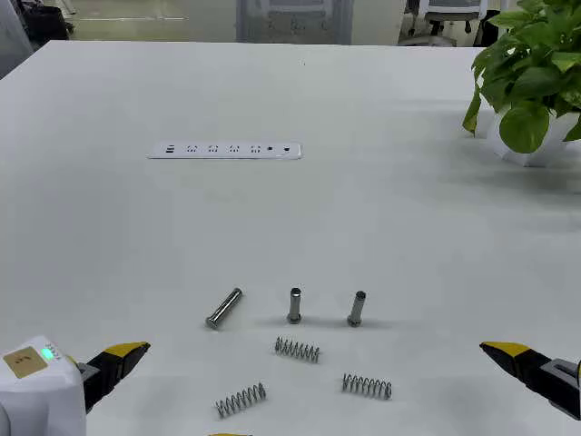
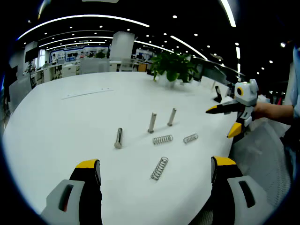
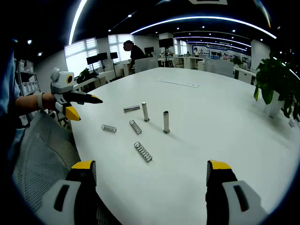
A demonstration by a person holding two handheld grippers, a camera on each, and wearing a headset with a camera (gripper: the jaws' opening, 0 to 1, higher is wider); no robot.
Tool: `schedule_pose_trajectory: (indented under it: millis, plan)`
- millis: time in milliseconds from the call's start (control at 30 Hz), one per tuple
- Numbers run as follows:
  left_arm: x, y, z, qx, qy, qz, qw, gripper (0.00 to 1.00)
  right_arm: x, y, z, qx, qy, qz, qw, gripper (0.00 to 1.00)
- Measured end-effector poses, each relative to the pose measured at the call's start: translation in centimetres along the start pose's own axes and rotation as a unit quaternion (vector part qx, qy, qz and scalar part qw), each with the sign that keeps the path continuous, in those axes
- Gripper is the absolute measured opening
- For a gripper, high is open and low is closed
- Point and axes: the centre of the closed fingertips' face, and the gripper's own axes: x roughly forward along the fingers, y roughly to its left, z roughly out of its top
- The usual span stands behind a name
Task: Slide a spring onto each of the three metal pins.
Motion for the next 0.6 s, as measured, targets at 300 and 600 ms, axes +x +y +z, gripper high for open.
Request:
schedule_pose_trajectory:
  millis: [300,600]
  plan:
    - [-0.4,0.7,1.0,0.001,-0.01,0.011,0.9999,1.0,0.2,-0.3,0.6,-0.015,0.004,-0.003,0.9999,0.99]
    - [-1.0,2.1,1.1,0.01,-0.006,0.024,0.9996,1.0,-0.3,-0.9,0.5,-0.022,0.009,-0.01,0.9997,0.99]
